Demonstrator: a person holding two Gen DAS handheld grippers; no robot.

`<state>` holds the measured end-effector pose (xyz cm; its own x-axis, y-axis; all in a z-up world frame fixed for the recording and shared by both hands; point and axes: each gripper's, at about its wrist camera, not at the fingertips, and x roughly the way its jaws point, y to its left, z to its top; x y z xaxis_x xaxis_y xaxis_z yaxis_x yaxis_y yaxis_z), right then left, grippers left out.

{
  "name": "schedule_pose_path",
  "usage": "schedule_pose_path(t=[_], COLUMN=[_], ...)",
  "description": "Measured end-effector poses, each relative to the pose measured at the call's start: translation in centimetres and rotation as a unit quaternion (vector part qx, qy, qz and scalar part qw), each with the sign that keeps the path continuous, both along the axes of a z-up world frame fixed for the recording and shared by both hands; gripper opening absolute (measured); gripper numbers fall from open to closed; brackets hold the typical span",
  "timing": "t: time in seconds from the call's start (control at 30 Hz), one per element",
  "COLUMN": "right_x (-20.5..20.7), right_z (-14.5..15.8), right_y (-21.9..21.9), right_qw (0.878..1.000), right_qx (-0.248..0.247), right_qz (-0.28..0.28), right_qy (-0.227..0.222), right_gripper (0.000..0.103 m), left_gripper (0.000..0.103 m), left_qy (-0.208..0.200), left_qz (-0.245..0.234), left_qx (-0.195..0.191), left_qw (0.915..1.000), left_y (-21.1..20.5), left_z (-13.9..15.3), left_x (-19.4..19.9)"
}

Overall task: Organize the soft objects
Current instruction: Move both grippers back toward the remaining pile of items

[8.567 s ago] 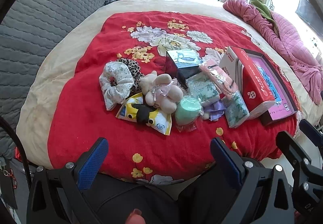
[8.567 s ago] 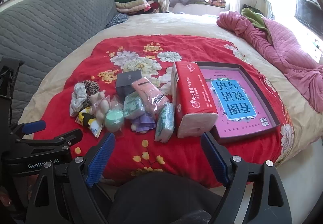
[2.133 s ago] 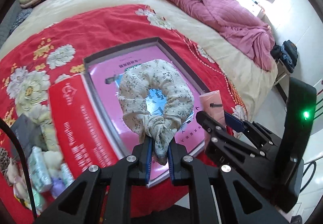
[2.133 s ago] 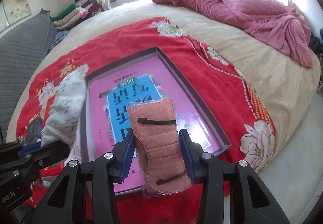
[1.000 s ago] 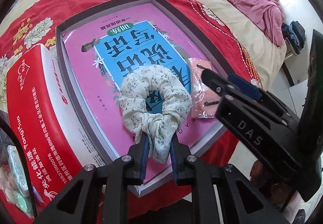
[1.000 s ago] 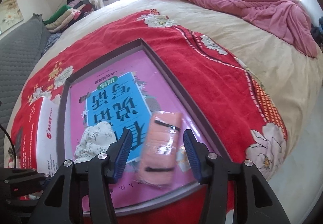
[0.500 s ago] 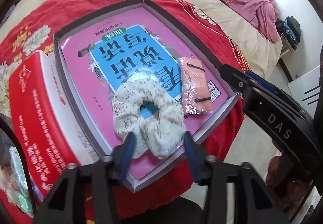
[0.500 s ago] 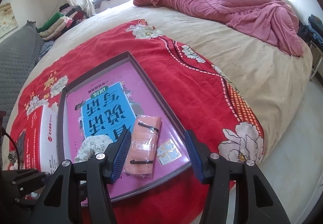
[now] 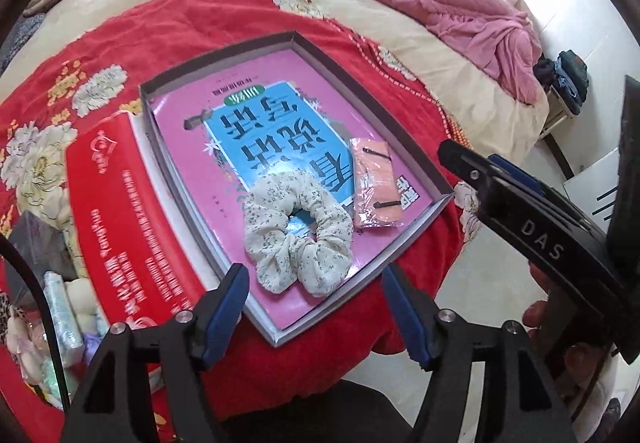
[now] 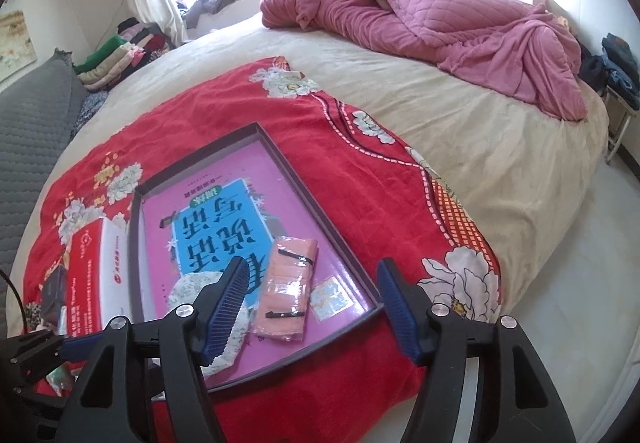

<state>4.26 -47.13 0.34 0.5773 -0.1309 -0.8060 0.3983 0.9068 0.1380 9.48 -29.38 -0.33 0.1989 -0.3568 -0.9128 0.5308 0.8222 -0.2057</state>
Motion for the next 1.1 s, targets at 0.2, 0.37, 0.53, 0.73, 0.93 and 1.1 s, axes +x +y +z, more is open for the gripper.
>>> schedule_pose_path(t=[0.2, 0.37, 0.53, 0.73, 0.93, 1.1], right_x=[-0.3, -0.6, -0.7, -0.8, -0.7, -0.7], right_z=[1.6, 3.2, 4.8, 6.9, 8.9, 10.3], right_y=[1.9, 3.8, 5.9, 8.2, 11.3, 14.1], right_qw=[1.0, 1.0, 0.998, 0.997, 0.994, 0.992], right_qx=[-0.001, -0.014, -0.04, -0.041, -0.043, -0.031], right_qz=[0.014, 0.022, 0.035, 0.052, 0.079, 0.101], right_qy=[-0.009, -0.018, -0.025, -0.043, -0.057, -0.071], right_gripper=[0.068, 0.068, 0.069, 0.074, 0.076, 0.076], left_gripper=[0.075, 0.076, 0.076, 0.077, 0.077, 0.077], left_qy=[-0.012, -0.029, -0.038, -0.051, -0.055, -0.066], left_qz=[0.014, 0.035, 0.053, 0.079, 0.11, 0.139], left_qx=[-0.011, -0.021, -0.029, -0.049, -0.068, -0.07], left_qw=[0.9998, 0.9988, 0.9974, 0.9943, 0.9901, 0.9857], left_y=[2.3, 4.7, 6.9, 10.1, 13.7, 17.2], left_z=[1.6, 3.0, 4.3, 6.2, 7.6, 8.4], left_x=[-1.0, -1.4, -1.5, -1.4, -1.2, -1.6])
